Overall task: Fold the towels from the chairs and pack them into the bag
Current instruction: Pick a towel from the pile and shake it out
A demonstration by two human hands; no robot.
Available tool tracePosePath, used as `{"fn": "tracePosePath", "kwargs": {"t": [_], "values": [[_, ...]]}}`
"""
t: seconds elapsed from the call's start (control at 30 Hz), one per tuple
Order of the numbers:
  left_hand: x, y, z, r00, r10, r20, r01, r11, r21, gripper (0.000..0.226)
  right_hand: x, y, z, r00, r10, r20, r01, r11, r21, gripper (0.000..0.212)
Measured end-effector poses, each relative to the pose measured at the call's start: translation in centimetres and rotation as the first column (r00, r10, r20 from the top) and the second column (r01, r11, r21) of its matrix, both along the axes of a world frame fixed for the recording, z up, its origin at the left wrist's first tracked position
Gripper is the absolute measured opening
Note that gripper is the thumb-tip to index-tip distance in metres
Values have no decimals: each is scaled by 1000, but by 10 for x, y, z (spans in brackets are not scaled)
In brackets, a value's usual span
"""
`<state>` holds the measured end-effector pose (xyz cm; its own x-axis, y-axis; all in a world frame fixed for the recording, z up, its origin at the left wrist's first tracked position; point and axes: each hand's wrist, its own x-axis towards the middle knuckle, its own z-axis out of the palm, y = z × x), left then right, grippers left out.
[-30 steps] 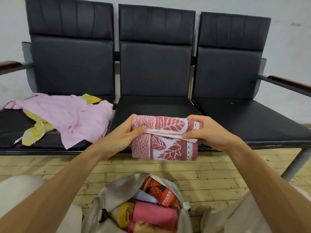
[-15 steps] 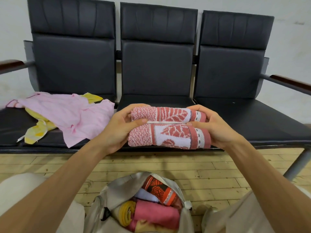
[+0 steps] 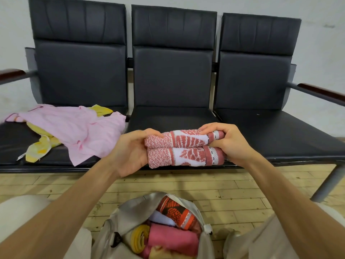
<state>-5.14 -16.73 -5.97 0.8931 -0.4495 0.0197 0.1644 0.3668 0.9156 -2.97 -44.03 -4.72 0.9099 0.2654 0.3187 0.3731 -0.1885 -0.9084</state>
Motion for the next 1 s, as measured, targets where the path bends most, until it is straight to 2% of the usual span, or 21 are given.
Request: {"fn": "tracePosePath", "kwargs": {"t": [0.1,0.17,0.23,0.3,0.37,0.47,0.53,0.6,0.67,0.8,0.9,1.0], "values": [[1,-7,-3,990,136,31,-139,973,186,23,-1,0,-1,997,38,-67,-42,997,-64,31],[2,-9,-4,981,184,57,-192,953,236,17,-4,0,0,983,100,-154,-106,994,-34,22],[2,-6,-5,977,196,85,-212,942,260,20,-5,1,2,967,97,-235,-102,995,-9,26],[3,-4,-4,977,178,115,-205,933,296,32,-5,2,2,971,42,-236,-64,994,-86,27],[2,-2,-2,976,151,158,-198,918,343,42,-5,3,2,984,14,-179,-51,978,-203,11],[3,4,0,962,102,252,-200,894,401,53,-5,2,5,964,88,-249,-175,920,-351,49],[1,6,0,946,41,322,-188,878,440,59,-5,4,6,951,144,-274,-265,836,-481,62],[0,4,0,918,-26,395,-182,859,479,63,-5,10,2,936,185,-299,-331,749,-574,64],[-2,1,-1,891,-62,450,-189,850,491,64,-6,19,-3,915,213,-342,-387,698,-602,57],[-2,-4,-3,869,-98,486,-182,848,497,67,-5,26,-9,919,212,-332,-383,677,-629,48],[1,-5,-6,825,-154,544,-250,764,595,70,-5,27,-7,957,189,-219,-290,629,-722,49],[4,-6,-9,820,-305,485,-252,569,783,67,-5,32,-9,966,224,-127,-235,566,-790,45]]}}
